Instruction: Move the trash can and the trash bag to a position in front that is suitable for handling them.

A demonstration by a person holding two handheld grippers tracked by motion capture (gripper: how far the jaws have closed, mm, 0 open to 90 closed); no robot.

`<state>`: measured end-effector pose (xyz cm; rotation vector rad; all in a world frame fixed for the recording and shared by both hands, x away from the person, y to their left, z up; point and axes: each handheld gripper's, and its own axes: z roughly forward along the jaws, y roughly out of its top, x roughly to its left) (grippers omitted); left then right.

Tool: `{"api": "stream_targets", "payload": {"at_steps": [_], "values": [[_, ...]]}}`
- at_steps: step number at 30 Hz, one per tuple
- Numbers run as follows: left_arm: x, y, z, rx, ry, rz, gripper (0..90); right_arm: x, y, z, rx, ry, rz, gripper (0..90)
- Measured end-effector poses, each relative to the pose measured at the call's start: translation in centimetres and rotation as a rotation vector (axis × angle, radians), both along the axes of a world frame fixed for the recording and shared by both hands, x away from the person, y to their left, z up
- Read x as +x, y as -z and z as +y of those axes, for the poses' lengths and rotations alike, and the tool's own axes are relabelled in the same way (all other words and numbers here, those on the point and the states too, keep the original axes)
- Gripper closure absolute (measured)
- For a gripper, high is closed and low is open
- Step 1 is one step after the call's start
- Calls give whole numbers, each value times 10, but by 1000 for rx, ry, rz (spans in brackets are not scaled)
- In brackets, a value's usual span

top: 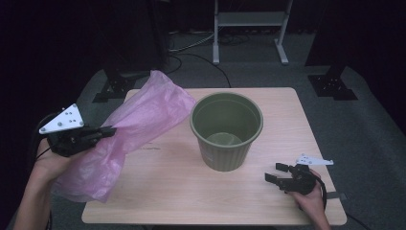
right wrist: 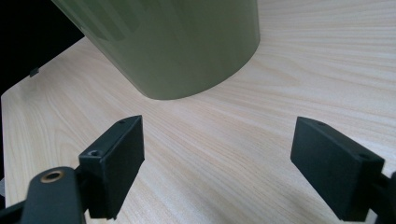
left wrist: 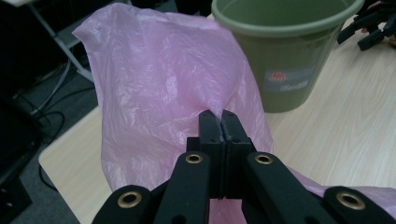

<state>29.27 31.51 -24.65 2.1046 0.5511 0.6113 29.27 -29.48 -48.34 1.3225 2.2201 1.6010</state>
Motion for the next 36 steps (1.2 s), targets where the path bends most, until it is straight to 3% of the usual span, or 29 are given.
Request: {"api": "stream_targets", "payload": {"at_steps": [13,18,28,36], "values": [[-5,-47,-22,27,50,-89,894,-1,-1,-3,2,4,-13,166],[-8,-59,-27,38,65,-108,894,-1,-1,-2,1,2,-12,166],[-8,-73,-31,9,88,-127,894,0,-1,-3,0,1,-10,166],[-9,-86,-31,-44,118,-140,894,0,0,-3,-1,0,-6,166]]}}
